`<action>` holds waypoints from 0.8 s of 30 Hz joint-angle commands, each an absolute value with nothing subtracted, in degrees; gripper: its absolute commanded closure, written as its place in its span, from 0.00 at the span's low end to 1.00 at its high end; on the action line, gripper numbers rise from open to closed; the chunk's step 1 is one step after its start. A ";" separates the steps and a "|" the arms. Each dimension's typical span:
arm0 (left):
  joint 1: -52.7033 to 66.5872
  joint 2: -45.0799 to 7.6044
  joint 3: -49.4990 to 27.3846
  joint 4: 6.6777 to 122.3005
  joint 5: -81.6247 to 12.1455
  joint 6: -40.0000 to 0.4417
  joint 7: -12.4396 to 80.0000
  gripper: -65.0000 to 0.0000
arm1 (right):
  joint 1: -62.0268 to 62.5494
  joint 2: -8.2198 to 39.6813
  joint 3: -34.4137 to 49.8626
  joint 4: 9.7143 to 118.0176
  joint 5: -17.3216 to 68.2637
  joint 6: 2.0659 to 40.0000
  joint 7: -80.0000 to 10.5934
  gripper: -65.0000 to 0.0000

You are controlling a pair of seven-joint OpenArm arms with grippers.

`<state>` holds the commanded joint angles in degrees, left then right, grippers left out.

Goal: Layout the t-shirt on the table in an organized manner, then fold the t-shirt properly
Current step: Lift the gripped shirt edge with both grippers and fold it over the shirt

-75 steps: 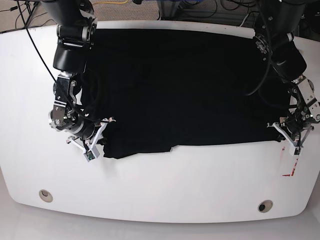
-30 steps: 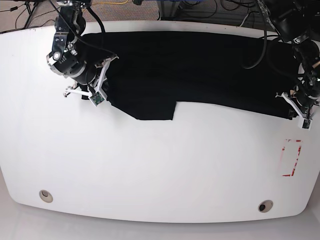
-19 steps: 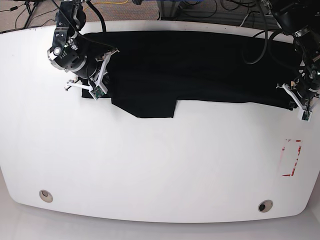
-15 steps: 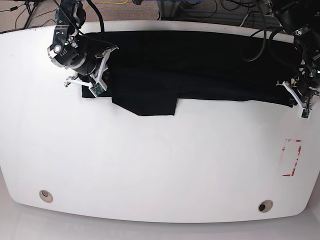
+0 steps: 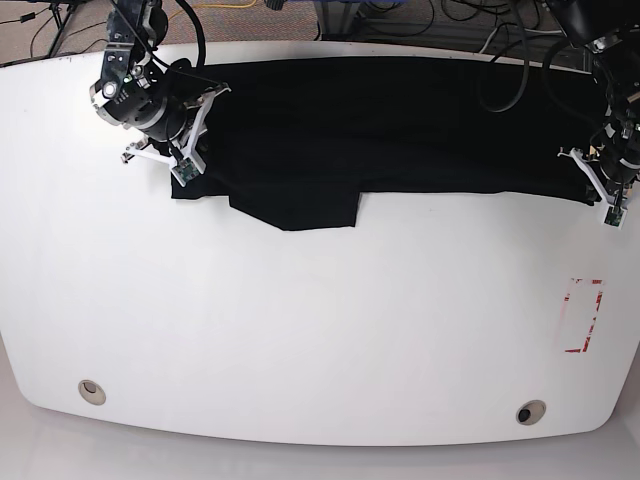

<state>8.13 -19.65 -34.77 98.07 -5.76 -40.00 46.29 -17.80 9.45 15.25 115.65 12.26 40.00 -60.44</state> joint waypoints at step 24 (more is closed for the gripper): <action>17.89 -19.30 -41.10 104.57 -5.76 -40.00 46.37 0.57 | -18.33 9.27 15.25 115.65 12.26 40.00 -60.44 0.87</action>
